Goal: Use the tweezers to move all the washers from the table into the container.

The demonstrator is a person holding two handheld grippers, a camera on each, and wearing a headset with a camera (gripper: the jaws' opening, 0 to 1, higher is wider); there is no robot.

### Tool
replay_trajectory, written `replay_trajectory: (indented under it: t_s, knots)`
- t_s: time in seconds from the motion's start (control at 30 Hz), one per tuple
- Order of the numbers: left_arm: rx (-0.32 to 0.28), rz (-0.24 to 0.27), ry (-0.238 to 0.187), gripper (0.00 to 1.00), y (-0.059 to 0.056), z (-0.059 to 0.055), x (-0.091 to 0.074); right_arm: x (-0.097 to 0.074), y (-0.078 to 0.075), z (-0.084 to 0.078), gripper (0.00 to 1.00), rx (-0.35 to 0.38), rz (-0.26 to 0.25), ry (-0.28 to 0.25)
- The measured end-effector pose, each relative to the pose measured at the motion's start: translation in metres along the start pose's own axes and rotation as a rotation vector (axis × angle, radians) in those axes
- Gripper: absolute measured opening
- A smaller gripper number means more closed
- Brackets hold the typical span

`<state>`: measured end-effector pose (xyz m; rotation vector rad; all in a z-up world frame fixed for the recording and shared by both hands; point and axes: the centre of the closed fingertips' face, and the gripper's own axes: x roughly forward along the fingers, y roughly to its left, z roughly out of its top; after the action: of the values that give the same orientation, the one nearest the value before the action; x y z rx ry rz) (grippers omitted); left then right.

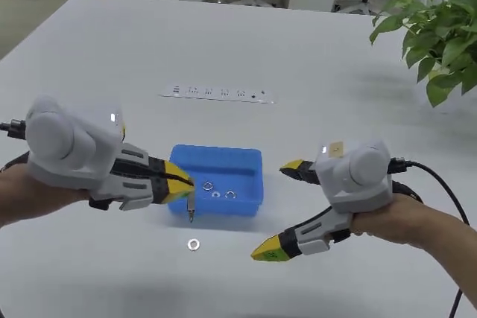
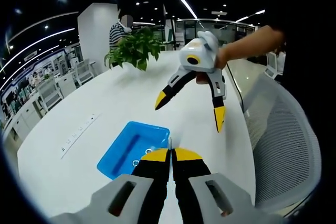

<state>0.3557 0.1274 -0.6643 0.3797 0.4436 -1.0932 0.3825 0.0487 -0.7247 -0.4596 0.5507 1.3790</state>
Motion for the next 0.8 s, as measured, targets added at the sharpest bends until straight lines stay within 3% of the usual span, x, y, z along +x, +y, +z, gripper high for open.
replay_trajectory:
  t_s: [0.8]
  knots:
    - [-0.004, -0.047, 0.032, 0.06, -0.008, -0.020, 0.020, 0.000, 0.002, -0.019, 1.00, 0.041, 0.002, 0.027]
